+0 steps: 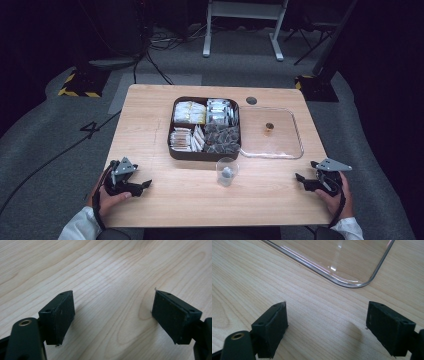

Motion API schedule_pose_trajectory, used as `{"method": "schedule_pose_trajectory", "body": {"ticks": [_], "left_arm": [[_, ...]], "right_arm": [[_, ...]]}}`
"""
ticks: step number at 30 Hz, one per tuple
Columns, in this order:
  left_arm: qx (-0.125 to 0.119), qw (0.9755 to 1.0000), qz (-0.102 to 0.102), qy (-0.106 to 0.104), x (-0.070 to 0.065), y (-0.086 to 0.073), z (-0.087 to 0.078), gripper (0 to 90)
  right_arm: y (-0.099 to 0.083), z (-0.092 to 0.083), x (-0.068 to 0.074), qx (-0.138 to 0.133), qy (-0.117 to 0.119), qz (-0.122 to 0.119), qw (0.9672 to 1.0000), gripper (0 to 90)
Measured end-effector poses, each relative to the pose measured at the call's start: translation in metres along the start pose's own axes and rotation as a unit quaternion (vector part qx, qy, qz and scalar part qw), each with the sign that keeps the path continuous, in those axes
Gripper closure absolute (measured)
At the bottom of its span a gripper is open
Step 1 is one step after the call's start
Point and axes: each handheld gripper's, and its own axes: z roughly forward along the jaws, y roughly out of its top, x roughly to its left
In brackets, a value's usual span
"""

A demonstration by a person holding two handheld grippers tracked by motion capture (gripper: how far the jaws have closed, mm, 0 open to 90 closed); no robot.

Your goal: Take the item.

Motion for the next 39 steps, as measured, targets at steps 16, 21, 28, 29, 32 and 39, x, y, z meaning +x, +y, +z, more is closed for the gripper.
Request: {"method": "schedule_pose_trajectory", "body": {"ticks": [16, 21, 28, 29, 32, 39], "left_arm": [[0.002, 1.0000, -0.004, 0.002, 0.0010, -0.0009, -0.0008, 17.4], [0.002, 1.0000, -0.004, 0.002, 0.0009, -0.0009, -0.0008, 17.4], [0.002, 1.0000, -0.004, 0.001, 0.0008, -0.0009, -0.0007, 17.4], [0.002, 1.0000, -0.004, 0.002, 0.0009, -0.0009, -0.0008, 17.4], [0.002, 1.0000, -0.004, 0.001, 0.0008, -0.0009, -0.0007, 17.4], [0.002, 1.0000, -0.004, 0.001, 0.0008, -0.0009, -0.0007, 17.4]], "right_arm": [[-0.0001, -0.0001, 0.0005, 0.000, -0.002, -0.001, 1.0000, 17.5], [0.0000, 0.0000, 0.0001, 0.000, -0.003, 0.001, 1.0000, 17.5], [0.0000, -0.0001, 0.0002, 0.000, -0.002, 0.001, 1.0000, 17.6], [0.0000, 0.0000, 0.0001, 0.000, -0.002, 0.000, 1.0000, 17.6], [0.0000, 0.0000, 0.0002, 0.000, -0.002, 0.000, 1.0000, 17.6], [0.0000, 0.0000, 0.0001, 0.000, -0.002, 0.001, 1.0000, 17.6]]}}
